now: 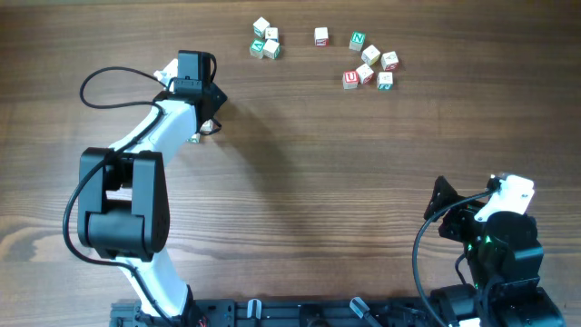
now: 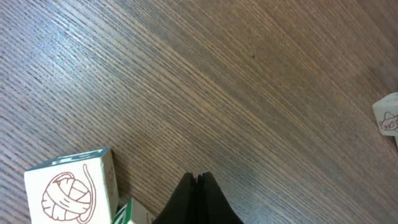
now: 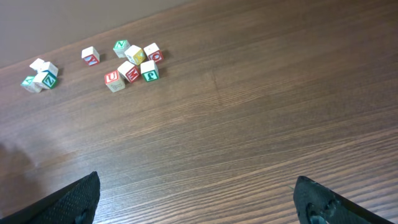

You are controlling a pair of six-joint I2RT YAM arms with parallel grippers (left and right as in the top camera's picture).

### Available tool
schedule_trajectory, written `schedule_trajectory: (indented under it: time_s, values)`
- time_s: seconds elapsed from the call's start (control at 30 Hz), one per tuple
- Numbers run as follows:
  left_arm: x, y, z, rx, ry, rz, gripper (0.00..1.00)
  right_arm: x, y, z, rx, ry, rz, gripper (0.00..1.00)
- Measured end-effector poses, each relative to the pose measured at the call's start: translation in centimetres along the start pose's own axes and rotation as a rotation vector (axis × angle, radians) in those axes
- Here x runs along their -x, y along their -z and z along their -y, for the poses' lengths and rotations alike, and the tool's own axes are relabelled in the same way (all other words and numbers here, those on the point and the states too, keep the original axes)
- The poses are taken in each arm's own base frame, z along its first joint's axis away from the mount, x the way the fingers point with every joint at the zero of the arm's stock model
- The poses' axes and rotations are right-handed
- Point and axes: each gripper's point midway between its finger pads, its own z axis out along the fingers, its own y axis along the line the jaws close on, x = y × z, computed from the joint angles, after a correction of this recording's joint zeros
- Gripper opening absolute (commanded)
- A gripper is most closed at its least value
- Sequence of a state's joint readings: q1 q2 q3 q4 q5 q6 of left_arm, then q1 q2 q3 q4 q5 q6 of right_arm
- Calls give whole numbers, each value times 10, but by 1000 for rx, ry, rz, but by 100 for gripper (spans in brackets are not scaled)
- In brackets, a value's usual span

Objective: Form a circle

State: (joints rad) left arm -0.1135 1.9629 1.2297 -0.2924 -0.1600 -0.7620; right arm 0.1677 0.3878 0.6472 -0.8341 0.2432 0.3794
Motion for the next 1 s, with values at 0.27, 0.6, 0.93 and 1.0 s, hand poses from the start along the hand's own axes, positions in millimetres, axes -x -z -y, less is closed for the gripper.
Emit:
schedule_trajectory:
  time_s: [0.27,0.6,0.93,1.0]
  values:
    - [-11,1,-9,42,-13,-41,4,0,0,0,0,0,0,100]
    - [-12,1,-10,44,-4,-43,4,0,0,0,0,0,0,100]
    - [-6,0,-1,7,4,-21,4,0,0,0,0,0,0,100]
    - [-8,0,4,-19,-8,-36,4,0,0,0,0,0,0,100]
